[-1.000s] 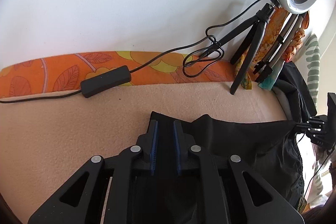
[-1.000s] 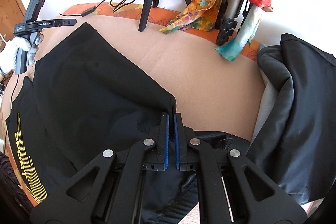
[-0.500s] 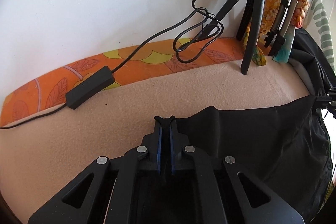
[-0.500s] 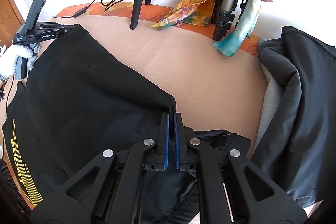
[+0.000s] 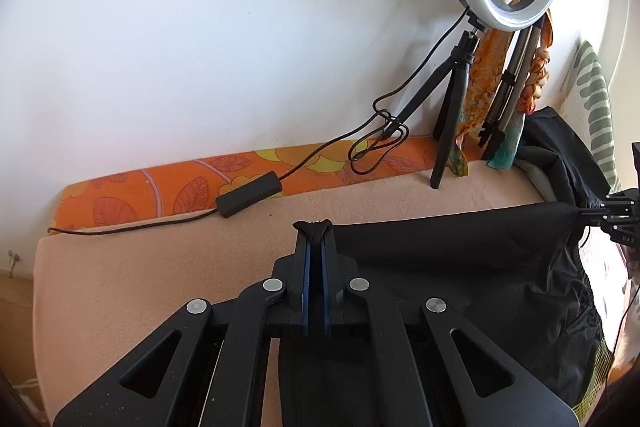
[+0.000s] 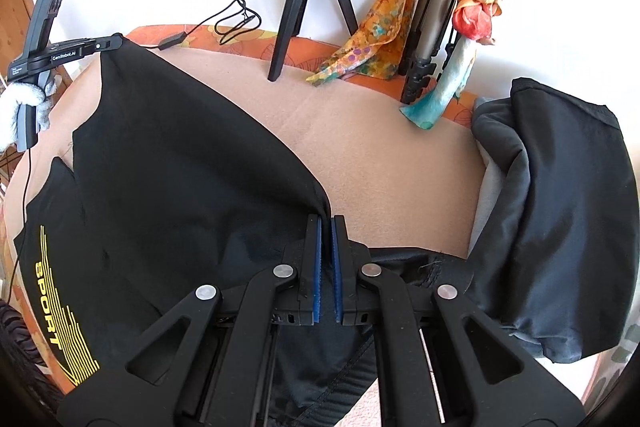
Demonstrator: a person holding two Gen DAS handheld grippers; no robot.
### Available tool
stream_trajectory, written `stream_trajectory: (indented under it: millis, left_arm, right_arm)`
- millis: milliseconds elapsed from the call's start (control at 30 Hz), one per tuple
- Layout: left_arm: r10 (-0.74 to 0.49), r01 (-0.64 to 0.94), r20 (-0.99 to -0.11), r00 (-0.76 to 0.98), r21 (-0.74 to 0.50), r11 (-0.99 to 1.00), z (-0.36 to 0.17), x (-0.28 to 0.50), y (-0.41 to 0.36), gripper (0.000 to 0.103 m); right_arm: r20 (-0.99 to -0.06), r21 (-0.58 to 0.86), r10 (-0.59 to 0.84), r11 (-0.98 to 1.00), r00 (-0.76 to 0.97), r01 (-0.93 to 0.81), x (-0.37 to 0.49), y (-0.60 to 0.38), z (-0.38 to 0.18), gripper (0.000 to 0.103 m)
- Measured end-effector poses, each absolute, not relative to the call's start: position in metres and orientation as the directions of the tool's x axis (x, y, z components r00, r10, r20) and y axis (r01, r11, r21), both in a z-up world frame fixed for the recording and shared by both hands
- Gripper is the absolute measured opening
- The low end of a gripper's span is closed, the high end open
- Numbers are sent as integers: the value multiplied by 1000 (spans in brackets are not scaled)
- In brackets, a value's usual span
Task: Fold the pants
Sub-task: 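Lift the waistband with both grippers and fold it over onto the leg hems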
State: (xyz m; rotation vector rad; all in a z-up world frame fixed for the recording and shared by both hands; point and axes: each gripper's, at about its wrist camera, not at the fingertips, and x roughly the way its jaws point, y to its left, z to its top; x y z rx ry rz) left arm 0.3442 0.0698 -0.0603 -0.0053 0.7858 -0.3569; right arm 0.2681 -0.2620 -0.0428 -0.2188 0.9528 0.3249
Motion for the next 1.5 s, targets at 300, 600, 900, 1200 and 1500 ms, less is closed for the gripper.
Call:
stream_trajectory:
  millis: [300,600,900,1200,1500]
  left_arm:
    - [-347,319,-635,690,-164,934,-28,272,87,2]
    - [-362,344,-609,705,-153,927,-16,183,92,2]
    - [-356,351,-657,664,-146,925,-53,105,91,2]
    - [-332,351,-723,605,-132,927,-97,71,87,2]
    - [-327,362,-753,571,-127,924,-113,53,102,3]
  right_arm:
    - [-790,-83,179,917,586,-391,207,-247,-5,5]
    - [-768,-113,193,898,611,-426,125,-234,3,5]
    - [-770,-127,209,875,603,-466,41,-224,-28,5]
    - [-796,-141,201,856,572,-497,-7,-214,-75,5]
    - [-790,-154,200,850,580,-503,-27,-213,-96,5]
